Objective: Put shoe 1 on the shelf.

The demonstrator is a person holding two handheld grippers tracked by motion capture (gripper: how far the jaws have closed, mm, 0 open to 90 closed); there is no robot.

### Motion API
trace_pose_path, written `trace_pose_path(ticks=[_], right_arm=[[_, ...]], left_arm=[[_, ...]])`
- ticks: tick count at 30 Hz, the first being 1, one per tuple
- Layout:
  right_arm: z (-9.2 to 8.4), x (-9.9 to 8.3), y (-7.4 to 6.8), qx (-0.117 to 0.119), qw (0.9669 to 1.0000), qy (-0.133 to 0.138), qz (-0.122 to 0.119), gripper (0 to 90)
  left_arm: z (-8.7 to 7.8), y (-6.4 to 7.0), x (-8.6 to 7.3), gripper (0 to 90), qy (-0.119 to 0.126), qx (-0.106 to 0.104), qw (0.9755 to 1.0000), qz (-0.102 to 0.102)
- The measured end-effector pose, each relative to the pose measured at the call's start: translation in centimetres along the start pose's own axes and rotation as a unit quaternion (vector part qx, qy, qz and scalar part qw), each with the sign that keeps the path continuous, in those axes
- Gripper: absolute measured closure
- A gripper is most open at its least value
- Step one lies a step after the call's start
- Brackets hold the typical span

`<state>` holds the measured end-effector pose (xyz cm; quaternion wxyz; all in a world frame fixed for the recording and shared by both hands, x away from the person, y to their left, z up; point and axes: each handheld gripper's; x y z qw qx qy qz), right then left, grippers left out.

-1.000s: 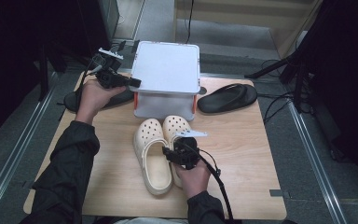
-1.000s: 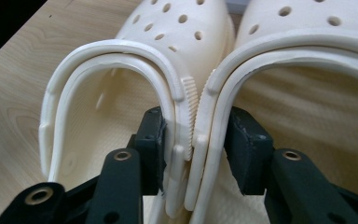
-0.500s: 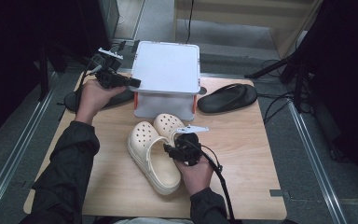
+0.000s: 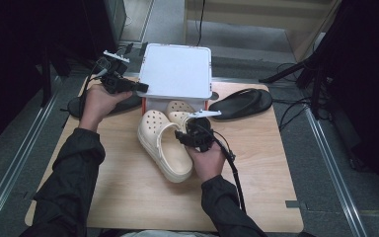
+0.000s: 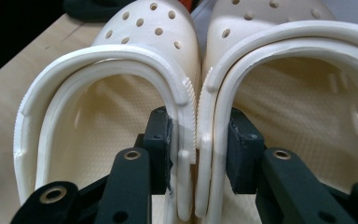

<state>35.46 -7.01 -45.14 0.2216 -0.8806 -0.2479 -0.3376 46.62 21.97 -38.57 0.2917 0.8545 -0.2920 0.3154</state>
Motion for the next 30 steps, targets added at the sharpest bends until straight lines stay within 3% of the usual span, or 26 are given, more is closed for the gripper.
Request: trace_pose_path(ticks=[6, 11, 18, 30], right_arm=[[1.8, 1.7, 1.4, -0.018, 0.9997, -0.014, 0.006, 67.1], [2.8, 2.6, 1.9, -0.046, 0.9989, -0.003, 0.002, 67.0], [3.5, 2.9, 2.4, -0.059, 0.998, 0.016, 0.014, 66.8], [5.1, 3.1, 1.8, -0.082, 0.9957, 0.034, 0.026, 66.5]], left_arm=[[0.0, 0.1, 0.0, 89.2, -0.001, 0.005, 1.0, 0.003], [0.0, 0.1, 0.0, 89.3, 0.0, 0.003, 1.0, 0.0], [0.0, 0.0, -0.1, 89.2, 0.002, -0.001, 1.0, 0.0], [0.0, -0.1, -0.1, 89.2, 0.005, -0.004, 1.0, -0.003]])
Point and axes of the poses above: each handheld gripper's, and its own axes: z roughly forward along the jaws, x roughly out of its top, y roughly to its right, and after that the axes turned 2 degrees about -y, right-handed
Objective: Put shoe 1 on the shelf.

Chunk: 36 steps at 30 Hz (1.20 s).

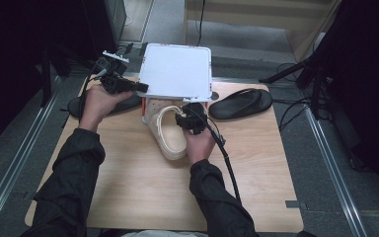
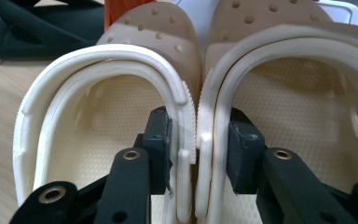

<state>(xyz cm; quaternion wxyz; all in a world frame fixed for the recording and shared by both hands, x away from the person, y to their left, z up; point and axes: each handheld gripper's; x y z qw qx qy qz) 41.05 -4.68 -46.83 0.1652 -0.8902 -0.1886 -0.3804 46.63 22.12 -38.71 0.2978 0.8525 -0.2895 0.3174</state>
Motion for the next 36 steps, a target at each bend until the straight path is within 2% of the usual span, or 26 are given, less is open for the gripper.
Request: trace_pose_path(ticks=[5, 7, 12, 19, 26, 30, 35, 36], right_arm=[[0.6, -0.3, 0.1, 0.0, 0.9998, -0.014, 0.015, 64.6], [0.6, -0.7, 0.3, 0.008, 0.9997, -0.008, 0.022, 64.5], [0.5, -0.7, 0.7, 0.029, 0.9992, -0.013, 0.022, 58.9], [0.1, -0.7, 0.6, 0.041, 0.9988, -0.016, 0.021, 52.5], [-1.4, -0.6, 0.4, 0.041, 0.999, -0.01, 0.011, 50.6], [-2.8, -1.0, -0.1, 0.047, 0.9989, -0.001, 0.0, 53.5], [-4.5, -1.9, -0.8, 0.065, 0.9971, -0.011, -0.039, 69.8], [-4.8, -2.2, -0.8, 0.07, 0.9966, -0.013, -0.041, 75.7]], left_arm=[[0.0, 0.0, 0.0, 89.2, -0.002, 0.001, 1.0, 0.003], [0.0, 0.0, 0.0, 89.3, -0.001, 0.002, 1.0, 0.001], [0.0, 0.1, -0.1, 89.3, 0.004, 0.004, 1.0, -0.001], [0.0, 0.0, -0.1, 89.4, 0.005, 0.002, 1.0, -0.001], [0.0, 0.2, -0.1, 89.6, 0.002, 0.009, 1.0, 0.003], [-0.1, 0.0, -0.1, 89.7, 0.001, 0.005, 1.0, -0.001], [-0.3, 0.0, -0.1, 89.9, -0.001, 0.007, 1.0, -0.005], [-0.3, 0.0, -0.1, 89.9, -0.001, 0.007, 1.0, -0.004]])
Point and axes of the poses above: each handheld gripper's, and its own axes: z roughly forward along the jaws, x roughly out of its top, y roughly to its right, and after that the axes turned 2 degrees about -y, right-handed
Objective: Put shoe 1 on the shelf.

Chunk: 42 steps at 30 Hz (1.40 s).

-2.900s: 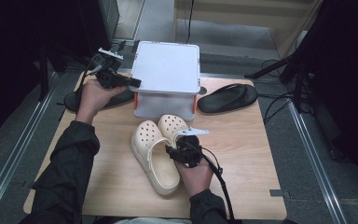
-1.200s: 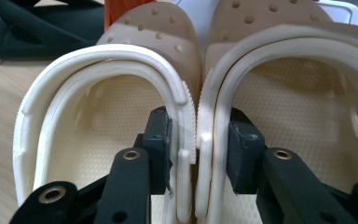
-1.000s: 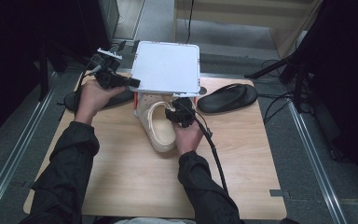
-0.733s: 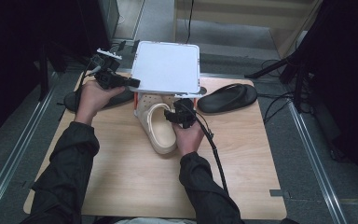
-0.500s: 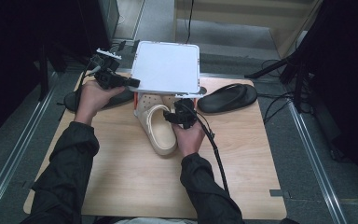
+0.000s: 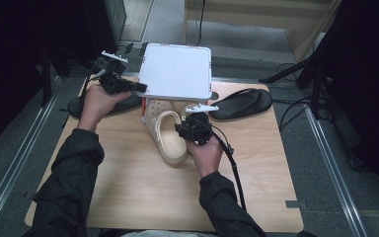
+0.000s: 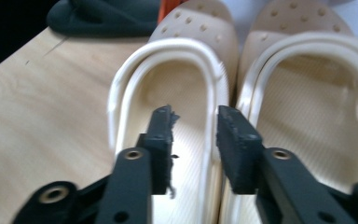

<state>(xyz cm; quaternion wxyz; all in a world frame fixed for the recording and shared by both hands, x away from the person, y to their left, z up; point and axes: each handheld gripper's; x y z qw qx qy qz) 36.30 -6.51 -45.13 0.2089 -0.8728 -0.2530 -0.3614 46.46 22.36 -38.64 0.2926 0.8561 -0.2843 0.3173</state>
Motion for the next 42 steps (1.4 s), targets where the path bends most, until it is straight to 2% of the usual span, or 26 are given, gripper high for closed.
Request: trace_pose_path(ticks=[2, 5, 13, 18, 21, 24, 29, 31, 34, 36, 38, 42], right_arm=[[-0.6, -0.7, -0.1, 0.012, 0.9999, 0.002, -0.003, 83.5], [-1.1, -1.8, -0.2, 0.029, 0.9996, 0.001, 0.0, 90.0], [-1.9, -4.8, -0.8, 0.054, 0.9985, -0.01, -0.002, 90.0], [-2.2, -6.6, -1.4, 0.075, 0.9971, -0.004, -0.011, 90.0], [-2.2, -7.7, -1.9, 0.077, 0.9968, -0.004, -0.021, 90.0], [-1.7, -8.5, -2.2, 0.08, 0.9963, -0.015, -0.027, 90.0], [-0.7, -9.4, -2.6, 0.087, 0.9949, -0.033, -0.04, 90.0], [-0.5, -9.5, -2.8, 0.087, 0.9942, -0.034, -0.053, 90.0], [0.1, -9.6, -2.8, 0.074, 0.9939, -0.044, -0.069, 90.0], [0.5, -9.6, -2.6, 0.064, 0.9944, -0.049, -0.068, 90.0], [0.7, -9.5, -2.5, 0.066, 0.9945, -0.049, -0.065, 90.0], [1.1, -9.1, -2.9, 0.056, 0.9941, -0.051, -0.077, 90.0]], left_arm=[[0.0, 0.1, 0.0, 89.9, -0.001, 0.001, 1.0, 0.001], [0.0, 0.1, 0.0, 90.0, 0.0, 0.001, 1.0, 0.0], [0.0, 0.2, 0.0, 90.0, 0.0, 0.003, 1.0, 0.0], [0.0, 0.1, -0.1, 90.0, 0.002, 0.003, 1.0, 0.0], [0.0, 0.1, -0.1, 90.0, 0.003, 0.002, 1.0, 0.0], [0.1, 0.2, -0.1, 90.0, 0.002, 0.005, 1.0, 0.002], [0.0, 0.1, -0.1, 90.0, 0.003, 0.004, 1.0, 0.004], [0.0, 0.1, -0.1, 90.0, 0.004, 0.004, 1.0, 0.003], [0.0, 0.2, -0.1, 90.0, 0.003, 0.005, 1.0, 0.005], [0.0, 0.2, -0.1, 90.0, 0.001, 0.005, 1.0, 0.008], [0.0, 0.2, -0.1, 90.0, 0.002, 0.006, 1.0, 0.006], [0.0, 0.2, -0.1, 90.0, 0.003, 0.004, 1.0, 0.006]])
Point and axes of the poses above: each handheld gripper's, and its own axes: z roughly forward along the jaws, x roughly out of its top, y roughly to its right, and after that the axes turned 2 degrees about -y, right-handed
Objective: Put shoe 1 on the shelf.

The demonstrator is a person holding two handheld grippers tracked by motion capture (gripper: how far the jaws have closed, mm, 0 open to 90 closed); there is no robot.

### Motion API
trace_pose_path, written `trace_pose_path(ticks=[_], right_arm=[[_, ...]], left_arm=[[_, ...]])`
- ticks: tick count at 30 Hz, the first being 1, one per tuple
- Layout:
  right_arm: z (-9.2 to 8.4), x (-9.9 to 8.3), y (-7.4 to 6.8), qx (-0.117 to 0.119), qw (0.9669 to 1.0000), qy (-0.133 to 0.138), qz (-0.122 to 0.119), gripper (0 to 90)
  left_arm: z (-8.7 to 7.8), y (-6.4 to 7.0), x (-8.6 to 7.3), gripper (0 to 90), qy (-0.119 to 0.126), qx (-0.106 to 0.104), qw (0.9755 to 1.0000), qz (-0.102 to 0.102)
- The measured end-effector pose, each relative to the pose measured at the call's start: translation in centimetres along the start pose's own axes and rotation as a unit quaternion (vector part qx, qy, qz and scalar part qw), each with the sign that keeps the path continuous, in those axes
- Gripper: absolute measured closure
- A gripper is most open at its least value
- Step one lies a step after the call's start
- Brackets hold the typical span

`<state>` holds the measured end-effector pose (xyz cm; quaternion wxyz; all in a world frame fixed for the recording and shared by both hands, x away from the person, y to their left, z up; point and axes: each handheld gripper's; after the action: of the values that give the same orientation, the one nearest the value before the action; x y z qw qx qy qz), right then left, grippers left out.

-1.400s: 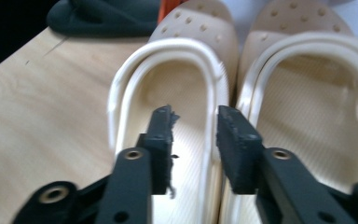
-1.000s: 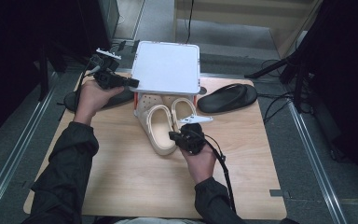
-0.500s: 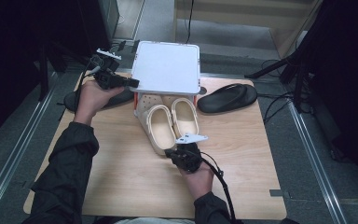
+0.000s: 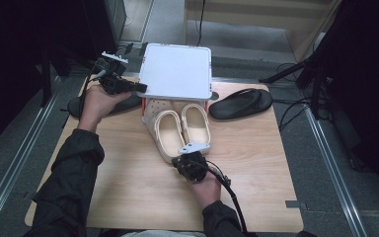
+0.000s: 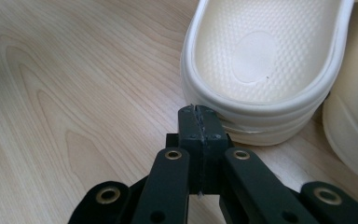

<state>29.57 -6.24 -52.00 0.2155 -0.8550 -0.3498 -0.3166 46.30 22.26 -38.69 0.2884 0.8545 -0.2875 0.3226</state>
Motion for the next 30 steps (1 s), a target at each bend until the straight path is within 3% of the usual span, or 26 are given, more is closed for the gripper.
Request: trace_pose_path(ticks=[4, 10, 15, 18, 26, 30], right_arm=[[0.5, 0.6, -0.1, 0.007, 0.9999, 0.002, 0.008, 90.0], [1.3, 2.0, -0.6, 0.009, 0.9999, 0.008, -0.005, 90.0], [1.6, 3.3, -0.4, 0.011, 0.9998, 0.017, 0.007, 90.0], [2.0, 4.2, -0.6, -0.009, 0.9997, 0.018, -0.01, 90.0], [3.8, 6.0, 0.1, -0.018, 0.9997, 0.015, 0.006, 90.0], [4.9, 7.0, 0.3, -0.049, 0.9983, 0.032, -0.01, 90.0]], left_arm=[[0.0, 0.1, 0.0, 90.0, -0.002, 0.001, 1.0, 0.002], [0.0, 0.0, 0.0, 90.0, 0.0, 0.0, 1.0, 0.001], [0.0, 0.1, 0.0, 90.0, 0.0, 0.0, 1.0, 0.001], [0.0, 0.0, 0.0, 90.0, 0.0, 0.0, 1.0, 0.001], [0.0, 0.0, 0.0, 90.0, 0.0, 0.0, 1.0, 0.001], [0.0, 0.0, -0.1, 90.0, 0.004, 0.001, 1.0, -0.001]])
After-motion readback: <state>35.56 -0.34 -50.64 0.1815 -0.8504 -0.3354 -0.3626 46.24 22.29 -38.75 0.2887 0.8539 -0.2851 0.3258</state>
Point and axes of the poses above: each handheld gripper's, and its own axes: z roughly forward along the jaws, x roughly out of its top, y roughly to its right, and after that the axes turned 2 degrees about -y, right-handed
